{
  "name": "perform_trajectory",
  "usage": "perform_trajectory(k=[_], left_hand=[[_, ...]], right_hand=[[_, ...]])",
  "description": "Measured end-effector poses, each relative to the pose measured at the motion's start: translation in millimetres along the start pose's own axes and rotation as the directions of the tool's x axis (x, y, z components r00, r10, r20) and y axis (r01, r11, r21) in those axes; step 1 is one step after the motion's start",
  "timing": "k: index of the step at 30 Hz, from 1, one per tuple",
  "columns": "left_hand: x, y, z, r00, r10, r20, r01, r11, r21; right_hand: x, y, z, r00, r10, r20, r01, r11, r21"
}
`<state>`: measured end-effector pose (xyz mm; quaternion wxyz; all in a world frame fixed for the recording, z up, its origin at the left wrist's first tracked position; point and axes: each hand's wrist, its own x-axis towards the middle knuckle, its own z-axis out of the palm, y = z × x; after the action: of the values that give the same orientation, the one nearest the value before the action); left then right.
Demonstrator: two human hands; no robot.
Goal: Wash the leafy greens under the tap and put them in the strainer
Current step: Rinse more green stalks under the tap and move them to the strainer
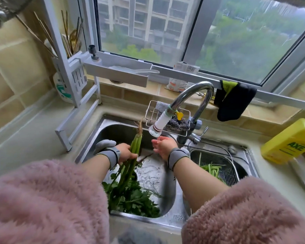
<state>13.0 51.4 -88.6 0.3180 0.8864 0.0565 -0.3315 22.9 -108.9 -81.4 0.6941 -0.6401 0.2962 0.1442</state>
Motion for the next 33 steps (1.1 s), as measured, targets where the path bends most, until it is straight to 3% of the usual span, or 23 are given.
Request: perform_trajectory(k=[3,5,8,12,15,18,23,33], left_hand=[[2,3,5,1.0,-0.029,-0.002,0.029,1.0,0.001],[4,5,3,0.999,-0.035,-0.015,0.035,0.999,0.019],[2,6,-6,0.999,-0.037,-0.01,0.037,0.998,0.052],[4,7,-14,1.0,-0.03,0.007,0.03,0.998,0.054],[4,9,-16,1.0,-0.018,0.013,0.017,0.997,0.071],[2,12,-21,1.0,0.0,-0.014,0.001,0.997,0.073],[5,14,-38,0.996,0.004,-0.085,-0.009,0.998,-0.059],[21,25,-66,0.983,0.015,-0.18,-0.008,0.999,0.04]], right_hand=[[-6,2,-2,0.999,0.016,0.028,-0.011,0.984,-0.177],[-10,-4,-5,0.996,-0.084,0.017,0.085,0.953,-0.291],[-21,-10,-10,0.965,-0.261,0.025,0.258,0.929,-0.266],[-37,-15,-9,0.869,-0.494,-0.014,0.454,0.809,-0.373],[-46,-26,4,0.805,-0.59,-0.062,0.476,0.705,-0.526],[-52,-52,26,0.874,-0.477,-0.09,0.313,0.696,-0.647],[-30,-89,60,0.945,-0.326,-0.034,0.24,0.759,-0.606],[7,-144,84,0.972,-0.233,0.025,0.184,0.694,-0.696]])
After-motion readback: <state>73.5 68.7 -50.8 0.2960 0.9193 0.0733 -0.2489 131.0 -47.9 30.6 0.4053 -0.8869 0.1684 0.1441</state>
